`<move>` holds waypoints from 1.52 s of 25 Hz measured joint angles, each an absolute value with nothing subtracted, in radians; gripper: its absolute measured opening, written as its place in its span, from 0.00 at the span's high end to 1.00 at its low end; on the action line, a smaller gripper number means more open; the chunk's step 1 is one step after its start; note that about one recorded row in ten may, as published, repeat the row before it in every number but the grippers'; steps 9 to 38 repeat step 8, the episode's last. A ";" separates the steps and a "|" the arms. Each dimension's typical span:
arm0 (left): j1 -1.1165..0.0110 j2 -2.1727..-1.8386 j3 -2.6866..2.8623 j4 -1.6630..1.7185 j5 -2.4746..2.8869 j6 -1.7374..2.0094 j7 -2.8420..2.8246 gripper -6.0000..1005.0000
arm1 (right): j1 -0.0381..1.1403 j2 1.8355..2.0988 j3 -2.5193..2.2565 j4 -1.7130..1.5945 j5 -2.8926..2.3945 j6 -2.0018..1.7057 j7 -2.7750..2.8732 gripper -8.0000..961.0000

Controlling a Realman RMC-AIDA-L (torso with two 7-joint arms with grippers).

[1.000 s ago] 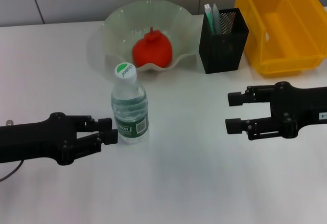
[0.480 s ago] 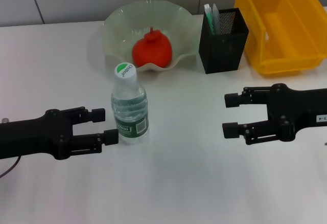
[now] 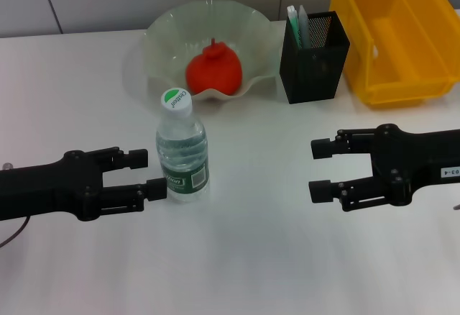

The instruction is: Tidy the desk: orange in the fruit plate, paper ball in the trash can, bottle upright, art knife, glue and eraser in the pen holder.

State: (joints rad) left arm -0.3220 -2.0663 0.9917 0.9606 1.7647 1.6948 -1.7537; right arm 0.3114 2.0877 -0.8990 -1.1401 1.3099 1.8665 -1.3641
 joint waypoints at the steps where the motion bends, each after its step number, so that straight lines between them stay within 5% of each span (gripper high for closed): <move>1: -0.322 -2.066 0.995 0.961 1.765 1.691 -1.754 0.20 | 0.311 2.088 -0.899 -1.140 1.310 1.866 -1.364 0.15; 38: -0.321 -2.066 0.999 0.961 1.765 1.687 -1.755 0.20 | 0.309 2.088 -0.899 -1.136 1.306 1.866 -1.360 0.15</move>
